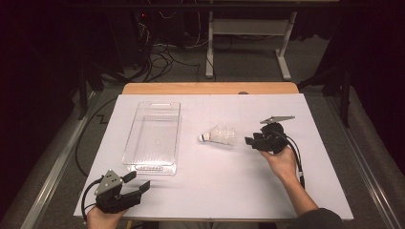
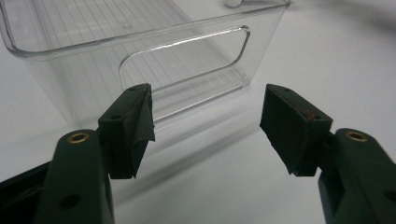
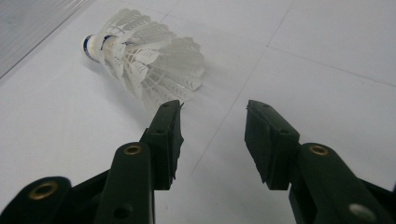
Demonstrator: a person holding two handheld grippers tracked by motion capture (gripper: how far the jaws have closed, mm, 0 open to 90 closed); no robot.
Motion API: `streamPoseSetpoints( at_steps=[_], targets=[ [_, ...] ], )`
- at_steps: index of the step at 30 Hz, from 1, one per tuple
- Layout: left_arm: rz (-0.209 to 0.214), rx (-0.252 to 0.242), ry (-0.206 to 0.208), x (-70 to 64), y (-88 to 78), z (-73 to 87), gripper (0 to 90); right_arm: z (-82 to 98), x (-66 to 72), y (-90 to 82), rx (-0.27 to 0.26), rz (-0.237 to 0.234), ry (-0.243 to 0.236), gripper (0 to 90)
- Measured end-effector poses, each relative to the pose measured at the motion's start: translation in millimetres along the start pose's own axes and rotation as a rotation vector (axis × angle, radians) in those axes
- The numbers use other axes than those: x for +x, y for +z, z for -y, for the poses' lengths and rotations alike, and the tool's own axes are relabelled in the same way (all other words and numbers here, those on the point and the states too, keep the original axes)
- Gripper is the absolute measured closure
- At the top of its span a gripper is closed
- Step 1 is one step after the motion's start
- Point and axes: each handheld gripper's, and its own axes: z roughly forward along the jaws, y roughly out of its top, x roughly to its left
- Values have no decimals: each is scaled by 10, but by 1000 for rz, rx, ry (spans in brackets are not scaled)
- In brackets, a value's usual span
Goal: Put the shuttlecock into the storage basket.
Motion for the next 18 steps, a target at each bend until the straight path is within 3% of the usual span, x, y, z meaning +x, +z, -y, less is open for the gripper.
streamPoseSetpoints(
  at_steps=[18],
  targets=[
    [8, -3, 12, -18, 16, -22, 351, 94, 209, 54, 8, -30, -23, 538]
  ],
)
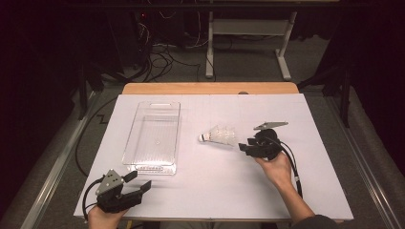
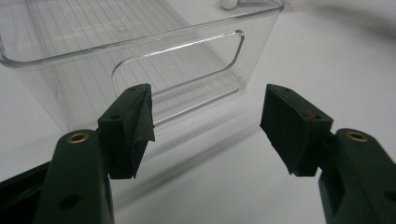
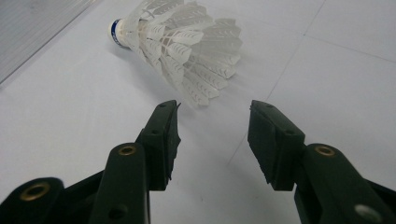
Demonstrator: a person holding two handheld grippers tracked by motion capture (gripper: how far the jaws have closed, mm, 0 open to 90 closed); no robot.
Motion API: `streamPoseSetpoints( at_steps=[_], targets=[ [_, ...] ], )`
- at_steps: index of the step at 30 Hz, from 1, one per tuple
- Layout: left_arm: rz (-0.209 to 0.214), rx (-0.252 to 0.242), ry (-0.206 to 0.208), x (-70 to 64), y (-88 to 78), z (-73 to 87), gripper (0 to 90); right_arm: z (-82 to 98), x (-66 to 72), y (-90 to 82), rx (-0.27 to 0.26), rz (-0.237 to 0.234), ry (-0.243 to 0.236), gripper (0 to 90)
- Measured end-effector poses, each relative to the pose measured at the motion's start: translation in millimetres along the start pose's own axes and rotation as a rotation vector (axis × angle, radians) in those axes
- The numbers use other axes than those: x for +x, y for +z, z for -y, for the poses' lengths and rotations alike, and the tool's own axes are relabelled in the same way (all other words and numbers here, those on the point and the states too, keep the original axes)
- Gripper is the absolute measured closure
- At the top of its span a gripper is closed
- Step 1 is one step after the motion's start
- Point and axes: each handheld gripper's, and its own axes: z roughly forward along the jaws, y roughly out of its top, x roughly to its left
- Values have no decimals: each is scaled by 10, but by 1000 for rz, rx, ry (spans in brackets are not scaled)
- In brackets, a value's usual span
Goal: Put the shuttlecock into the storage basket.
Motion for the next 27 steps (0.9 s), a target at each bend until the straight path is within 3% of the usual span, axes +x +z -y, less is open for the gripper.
streamPoseSetpoints(
  at_steps=[14, 27],
  targets=[
    [-1, 0, 2, 3, 1, -1, 351, -28, 80, 67, -26, -25, 8, 513],
    [0, -1, 2, 3, -3, 0, 351, -118, 139, 138, -17, -37, 3, 490]
  ],
)
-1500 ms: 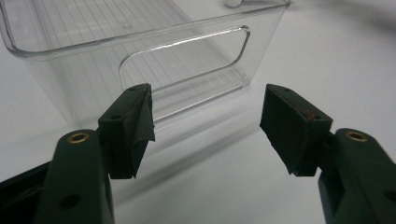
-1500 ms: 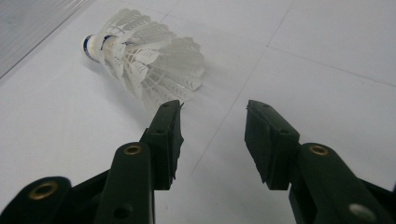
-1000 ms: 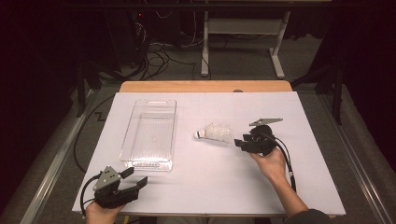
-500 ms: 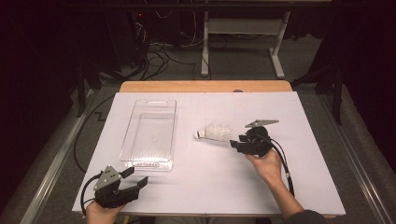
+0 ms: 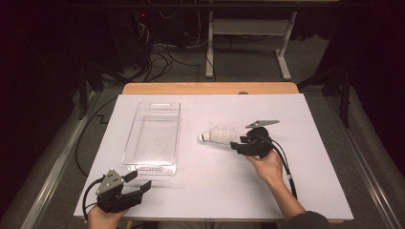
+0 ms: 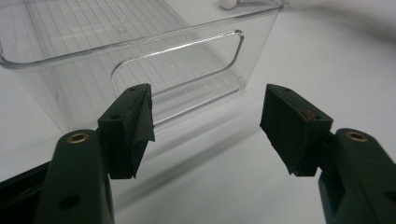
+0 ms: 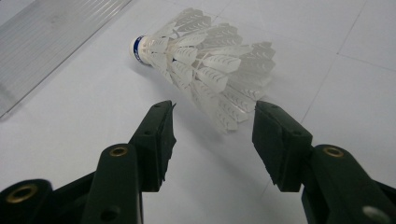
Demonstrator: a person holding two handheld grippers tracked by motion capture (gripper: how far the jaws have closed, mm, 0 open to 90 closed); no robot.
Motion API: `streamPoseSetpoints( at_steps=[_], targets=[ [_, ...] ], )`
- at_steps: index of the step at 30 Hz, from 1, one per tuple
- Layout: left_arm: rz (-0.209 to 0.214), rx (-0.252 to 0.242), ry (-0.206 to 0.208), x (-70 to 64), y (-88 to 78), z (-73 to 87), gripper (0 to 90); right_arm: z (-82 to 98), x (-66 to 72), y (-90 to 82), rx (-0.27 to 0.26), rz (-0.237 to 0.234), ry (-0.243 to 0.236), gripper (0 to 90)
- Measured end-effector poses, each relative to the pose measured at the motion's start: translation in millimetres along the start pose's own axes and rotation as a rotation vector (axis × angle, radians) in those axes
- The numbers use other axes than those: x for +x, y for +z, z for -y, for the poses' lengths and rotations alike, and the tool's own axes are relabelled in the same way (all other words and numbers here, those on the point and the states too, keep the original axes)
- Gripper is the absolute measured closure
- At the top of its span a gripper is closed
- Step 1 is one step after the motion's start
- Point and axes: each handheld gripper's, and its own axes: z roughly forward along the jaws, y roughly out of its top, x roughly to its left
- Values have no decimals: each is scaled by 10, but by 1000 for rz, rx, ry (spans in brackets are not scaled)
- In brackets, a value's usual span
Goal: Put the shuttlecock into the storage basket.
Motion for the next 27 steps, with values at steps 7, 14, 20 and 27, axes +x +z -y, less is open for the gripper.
streamPoseSetpoints(
  at_steps=[7, 14, 20, 27],
  targets=[
    [0, 1, 3, -2, 2, -1, 352, -23, -13, 57, 16, -9, 14, 465],
    [0, 3, 4, -2, 3, -1, 352, -54, -6, 96, 14, -17, 31, 436],
    [-3, 2, 7, -3, 1, -1, 352, -106, 13, 117, 14, -21, 37, 412],
    [-14, -4, 5, 4, -13, 1, 350, -152, 41, 168, 25, -29, 44, 408]
  ],
)
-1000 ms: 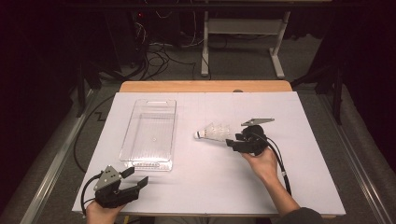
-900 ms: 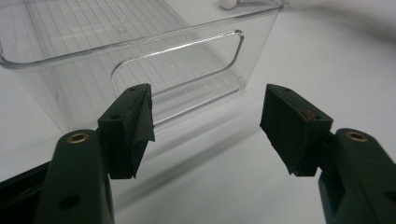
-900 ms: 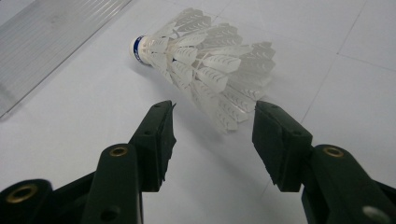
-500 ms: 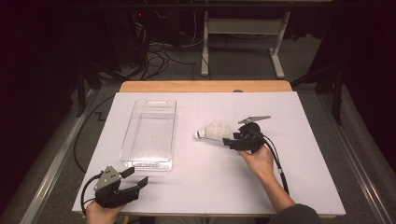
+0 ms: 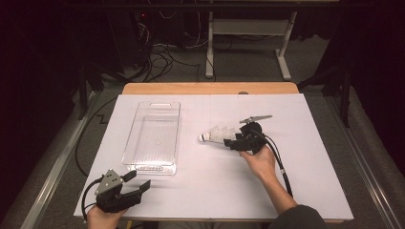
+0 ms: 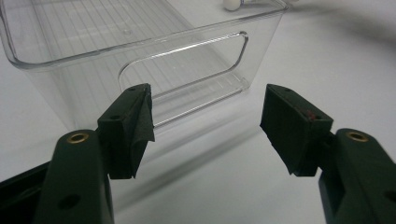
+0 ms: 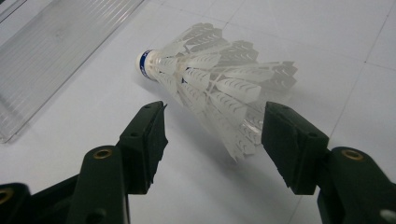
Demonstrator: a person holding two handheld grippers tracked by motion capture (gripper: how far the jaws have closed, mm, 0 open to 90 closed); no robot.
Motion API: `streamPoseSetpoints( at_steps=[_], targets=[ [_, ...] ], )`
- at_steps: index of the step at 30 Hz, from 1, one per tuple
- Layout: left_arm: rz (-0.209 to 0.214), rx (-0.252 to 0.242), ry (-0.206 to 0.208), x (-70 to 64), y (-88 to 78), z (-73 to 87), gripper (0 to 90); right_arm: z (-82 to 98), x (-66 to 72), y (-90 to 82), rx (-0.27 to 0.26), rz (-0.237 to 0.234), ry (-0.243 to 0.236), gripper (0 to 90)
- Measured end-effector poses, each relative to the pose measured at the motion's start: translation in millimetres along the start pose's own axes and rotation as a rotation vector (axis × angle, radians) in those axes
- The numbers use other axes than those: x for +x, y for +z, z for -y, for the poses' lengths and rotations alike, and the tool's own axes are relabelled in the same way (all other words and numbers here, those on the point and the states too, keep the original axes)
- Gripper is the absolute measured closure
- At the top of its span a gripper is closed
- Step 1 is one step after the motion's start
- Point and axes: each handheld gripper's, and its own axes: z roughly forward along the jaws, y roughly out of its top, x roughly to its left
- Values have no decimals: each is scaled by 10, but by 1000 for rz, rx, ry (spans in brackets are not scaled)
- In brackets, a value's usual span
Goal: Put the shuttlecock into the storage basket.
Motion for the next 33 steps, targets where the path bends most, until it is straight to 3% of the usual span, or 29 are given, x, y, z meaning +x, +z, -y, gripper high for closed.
streamPoseSetpoints(
  at_steps=[33],
  targets=[
    [5, 0, 0, 11, 0, -2, 339, -137, 43, 117, 25, -11, 10, 433]
  ],
)
